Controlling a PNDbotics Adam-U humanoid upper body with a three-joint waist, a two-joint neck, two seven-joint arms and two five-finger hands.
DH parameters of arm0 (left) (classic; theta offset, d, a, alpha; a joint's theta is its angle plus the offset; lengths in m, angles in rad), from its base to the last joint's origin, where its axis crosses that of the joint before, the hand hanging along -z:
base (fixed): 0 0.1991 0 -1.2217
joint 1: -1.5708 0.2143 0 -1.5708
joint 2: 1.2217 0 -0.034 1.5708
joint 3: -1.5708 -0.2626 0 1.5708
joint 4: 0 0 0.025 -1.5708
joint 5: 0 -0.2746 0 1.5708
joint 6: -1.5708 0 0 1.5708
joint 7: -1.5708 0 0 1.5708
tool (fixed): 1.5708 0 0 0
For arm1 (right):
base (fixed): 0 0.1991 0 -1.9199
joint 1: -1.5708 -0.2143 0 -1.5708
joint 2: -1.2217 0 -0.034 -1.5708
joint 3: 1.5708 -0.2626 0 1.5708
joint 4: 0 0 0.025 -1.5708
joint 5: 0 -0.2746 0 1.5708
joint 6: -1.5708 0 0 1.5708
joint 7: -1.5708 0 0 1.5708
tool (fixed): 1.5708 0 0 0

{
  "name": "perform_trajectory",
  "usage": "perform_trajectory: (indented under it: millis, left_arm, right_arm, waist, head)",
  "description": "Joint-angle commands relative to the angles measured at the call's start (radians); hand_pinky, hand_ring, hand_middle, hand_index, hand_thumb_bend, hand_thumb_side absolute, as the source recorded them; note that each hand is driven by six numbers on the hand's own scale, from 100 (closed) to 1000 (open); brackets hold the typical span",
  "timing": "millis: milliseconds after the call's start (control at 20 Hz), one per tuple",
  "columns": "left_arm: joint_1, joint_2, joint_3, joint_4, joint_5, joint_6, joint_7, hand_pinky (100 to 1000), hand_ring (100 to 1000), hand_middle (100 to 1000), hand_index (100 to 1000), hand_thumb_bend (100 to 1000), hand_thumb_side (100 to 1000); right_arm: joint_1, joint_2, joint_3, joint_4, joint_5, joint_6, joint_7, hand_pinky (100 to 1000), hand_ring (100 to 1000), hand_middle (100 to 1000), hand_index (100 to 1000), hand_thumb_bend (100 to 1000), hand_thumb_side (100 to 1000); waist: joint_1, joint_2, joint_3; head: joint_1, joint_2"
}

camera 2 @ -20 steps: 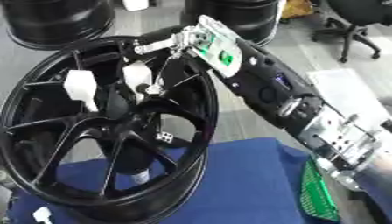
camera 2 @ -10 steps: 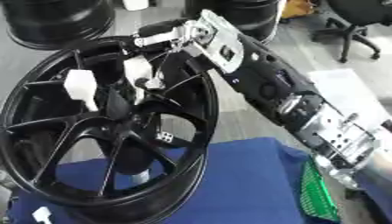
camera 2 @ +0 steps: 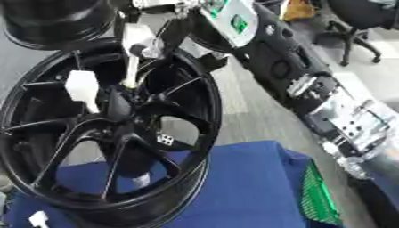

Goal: Pull the pin out of the wheel hub.

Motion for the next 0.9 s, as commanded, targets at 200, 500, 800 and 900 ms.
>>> perform_trajectory:
  millis: [200,500,800,900]
  left_arm:
    - [-0.004,0.025,0.021,-0.015,-0.01,0.002,0.016,758,781,651,736,368,726]
    - [-0.01,0.014,0.037,-0.021,-0.004,-0.001,0.033,757,781,650,735,368,726]
    - [-0.011,0.013,0.04,-0.023,0.001,-0.005,0.038,757,782,650,735,366,726]
    - [-0.008,0.011,0.039,-0.022,0.002,-0.005,0.038,757,783,651,735,366,727]
  right_arm:
    - [0.176,-0.299,-0.236,-0.089,-0.083,0.035,-0.245,824,712,368,749,100,200]
    - [0.667,-0.339,-0.582,0.03,-0.054,0.117,-0.682,772,674,382,733,100,323]
    - [0.989,-0.121,-0.643,0.429,-0.085,0.189,-1.037,817,823,892,933,100,291]
    - [1.029,-0.04,-0.622,0.5,-0.146,0.194,-1.109,812,825,910,934,100,591]
  waist:
    - [0.0,-0.022,-0.023]
    - [0.016,-0.008,-0.035]
    - [0.027,-0.002,-0.038]
    - [0.031,-0.004,-0.04]
  head:
    - [0.017,-0.002]
    - [0.02,-0.002]
    - [0.012,-0.004]
    - [0.008,-0.003]
